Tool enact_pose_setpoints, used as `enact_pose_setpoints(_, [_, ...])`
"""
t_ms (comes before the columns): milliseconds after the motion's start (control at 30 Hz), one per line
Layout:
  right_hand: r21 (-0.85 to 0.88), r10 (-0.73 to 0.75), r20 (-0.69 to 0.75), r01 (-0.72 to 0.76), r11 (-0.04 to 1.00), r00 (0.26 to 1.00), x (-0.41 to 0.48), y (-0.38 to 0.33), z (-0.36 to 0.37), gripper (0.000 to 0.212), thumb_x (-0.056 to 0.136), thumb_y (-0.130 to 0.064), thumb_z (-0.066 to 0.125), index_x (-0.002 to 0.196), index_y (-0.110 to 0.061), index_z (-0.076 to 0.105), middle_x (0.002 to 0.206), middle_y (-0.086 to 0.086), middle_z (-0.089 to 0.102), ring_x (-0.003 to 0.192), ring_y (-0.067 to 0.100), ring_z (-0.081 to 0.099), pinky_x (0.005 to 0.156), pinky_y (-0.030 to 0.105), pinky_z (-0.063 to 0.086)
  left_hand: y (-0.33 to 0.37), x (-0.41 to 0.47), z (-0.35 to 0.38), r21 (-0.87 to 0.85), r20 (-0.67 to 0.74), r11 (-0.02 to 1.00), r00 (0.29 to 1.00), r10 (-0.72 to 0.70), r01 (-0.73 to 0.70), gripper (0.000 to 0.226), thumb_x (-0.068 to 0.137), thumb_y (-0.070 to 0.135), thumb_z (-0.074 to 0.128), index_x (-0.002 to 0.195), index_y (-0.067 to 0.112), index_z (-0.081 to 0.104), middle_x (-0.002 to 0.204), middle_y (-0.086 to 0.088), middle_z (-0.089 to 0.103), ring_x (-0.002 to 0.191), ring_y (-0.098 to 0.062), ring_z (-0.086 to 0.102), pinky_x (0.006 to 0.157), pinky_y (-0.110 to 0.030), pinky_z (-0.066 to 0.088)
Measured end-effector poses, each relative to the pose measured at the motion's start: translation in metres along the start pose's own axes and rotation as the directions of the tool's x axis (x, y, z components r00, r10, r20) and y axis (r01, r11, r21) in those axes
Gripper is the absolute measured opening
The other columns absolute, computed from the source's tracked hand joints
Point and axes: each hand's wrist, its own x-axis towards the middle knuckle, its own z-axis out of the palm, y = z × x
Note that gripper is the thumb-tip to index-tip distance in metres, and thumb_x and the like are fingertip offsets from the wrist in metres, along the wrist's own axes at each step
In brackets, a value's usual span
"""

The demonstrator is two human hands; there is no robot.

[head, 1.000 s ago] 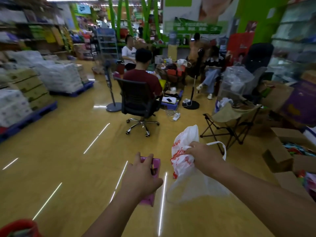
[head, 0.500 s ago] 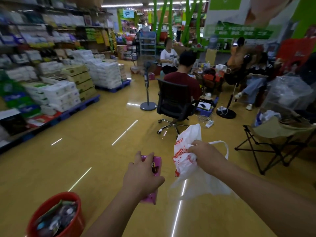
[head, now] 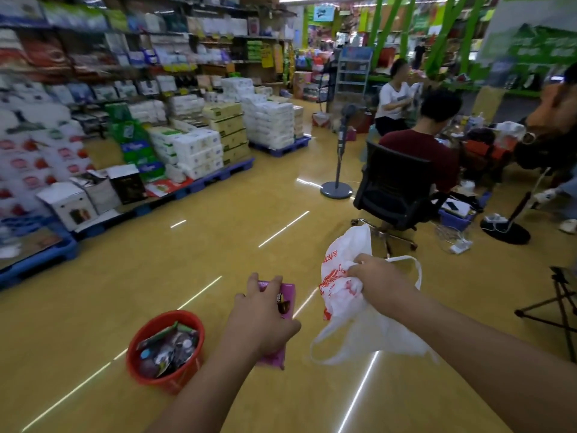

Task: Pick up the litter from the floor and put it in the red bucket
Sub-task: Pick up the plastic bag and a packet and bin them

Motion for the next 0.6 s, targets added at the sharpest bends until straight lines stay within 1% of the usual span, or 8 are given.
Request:
enact_pose_setpoints(133, [0.007, -0.091, 0.012, 0.090, 0.996, 0.996, 0.049, -0.015, 0.001, 0.043, 0.092, -0.004, 0.046, 0.129, -0.021, 0.060, 0.127, 0.004, 0.053, 0.110, 0.023, 0.058, 0.087, 0.031, 0.051, -0.023, 0.022, -0.009, 0.001, -0.020, 0.994, 0.994, -0.107, 0.107, 0.093, 0.068, 0.054, 0.058, 0.151, 0.037, 0.019, 0.160, -0.009, 0.006, 0.127, -0.039, 0.041, 0.100, -0.039, 0.042])
enact_pose_setpoints(233, [0.007, -0.164, 0.018, 0.163, 0.987, 0.986, 0.090, -0.026, 0.001, 0.042, 0.093, -0.004, 0.045, 0.128, -0.020, 0.060, 0.129, 0.004, 0.053, 0.111, 0.023, 0.057, 0.089, 0.032, 0.050, -0.037, 0.039, -0.017, 0.007, -0.035, 0.984, 0.983, -0.178, 0.178, 0.093, 0.070, 0.054, 0.059, 0.151, 0.037, 0.018, 0.160, -0.009, 0.006, 0.127, -0.041, 0.041, 0.101, -0.041, 0.041])
enact_pose_setpoints(333, [-0.011, -0.246, 0.024, 0.246, 0.969, 0.969, 0.130, -0.036, 0.004, 0.041, 0.092, -0.004, 0.044, 0.127, -0.020, 0.060, 0.129, 0.004, 0.053, 0.112, 0.024, 0.057, 0.089, 0.032, 0.049, -0.048, 0.059, -0.024, -0.005, -0.059, 0.967, 0.965, -0.256, 0.256, 0.092, 0.071, 0.053, 0.058, 0.152, 0.037, 0.016, 0.161, -0.008, 0.005, 0.128, -0.042, 0.038, 0.101, -0.043, 0.041])
enact_pose_setpoints(467, [-0.011, -0.363, 0.027, 0.363, 0.932, 0.931, 0.181, -0.049, 0.012, 0.045, 0.089, -0.004, 0.044, 0.126, -0.023, 0.061, 0.123, 0.002, 0.054, 0.110, 0.022, 0.057, 0.082, 0.030, 0.048, -0.063, 0.079, -0.031, -0.032, -0.094, 0.934, 0.929, -0.358, 0.357, 0.092, 0.071, 0.052, 0.057, 0.151, 0.038, 0.016, 0.162, -0.008, 0.004, 0.130, -0.044, 0.036, 0.104, -0.044, 0.040])
enact_pose_setpoints(533, [-0.001, -0.414, 0.037, 0.414, 0.910, 0.910, 0.205, -0.056, 0.017, 0.047, 0.087, -0.004, 0.046, 0.126, -0.026, 0.061, 0.122, 0.000, 0.053, 0.109, 0.022, 0.057, 0.077, 0.028, 0.044, -0.070, 0.085, -0.035, -0.058, -0.112, 0.913, 0.906, -0.408, 0.404, 0.091, 0.070, 0.052, 0.058, 0.151, 0.039, 0.017, 0.161, -0.008, 0.003, 0.131, -0.044, 0.035, 0.105, -0.043, 0.038])
enact_pose_setpoints(600, [0.014, -0.470, 0.048, 0.470, 0.883, 0.882, 0.227, -0.064, 0.021, 0.049, 0.084, -0.004, 0.048, 0.125, -0.028, 0.061, 0.120, 0.000, 0.053, 0.108, 0.022, 0.058, 0.072, 0.027, 0.040, -0.077, 0.089, -0.039, -0.078, -0.134, 0.891, 0.881, -0.455, 0.448, 0.090, 0.070, 0.052, 0.059, 0.150, 0.039, 0.018, 0.161, -0.007, 0.005, 0.131, -0.042, 0.035, 0.103, -0.042, 0.038])
